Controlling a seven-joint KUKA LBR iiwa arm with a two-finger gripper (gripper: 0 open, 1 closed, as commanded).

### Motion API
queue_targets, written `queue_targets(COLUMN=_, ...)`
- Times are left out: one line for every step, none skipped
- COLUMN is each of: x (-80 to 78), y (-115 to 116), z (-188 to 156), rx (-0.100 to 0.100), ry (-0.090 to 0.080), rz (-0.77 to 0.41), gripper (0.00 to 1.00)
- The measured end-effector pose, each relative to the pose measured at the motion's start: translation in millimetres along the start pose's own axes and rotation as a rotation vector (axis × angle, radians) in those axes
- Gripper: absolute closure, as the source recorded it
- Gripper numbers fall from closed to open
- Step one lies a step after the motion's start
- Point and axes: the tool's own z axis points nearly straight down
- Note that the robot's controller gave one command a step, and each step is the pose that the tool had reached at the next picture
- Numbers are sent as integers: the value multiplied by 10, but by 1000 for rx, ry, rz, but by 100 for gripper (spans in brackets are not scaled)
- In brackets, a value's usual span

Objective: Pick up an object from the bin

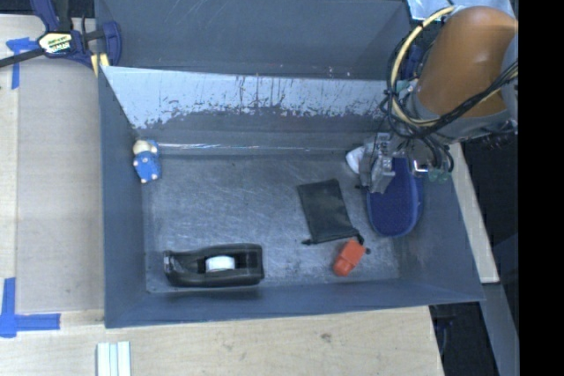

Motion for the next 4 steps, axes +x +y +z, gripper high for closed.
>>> queue_targets(x=-19, y=50, z=-26, rx=-2, ry=-6, rz=-7, gripper=0)
queue_targets(x=178, y=287, z=991, rx=-4, ry=2, rz=-125, gripper=0)
queue_targets(x=147, y=281, z=941, rx=-2, ry=-8, rz=-124, gripper=100)
queue_targets(x=-10, y=145, z=-393, rx=-1, ry=-15, rz=-128, gripper=100)
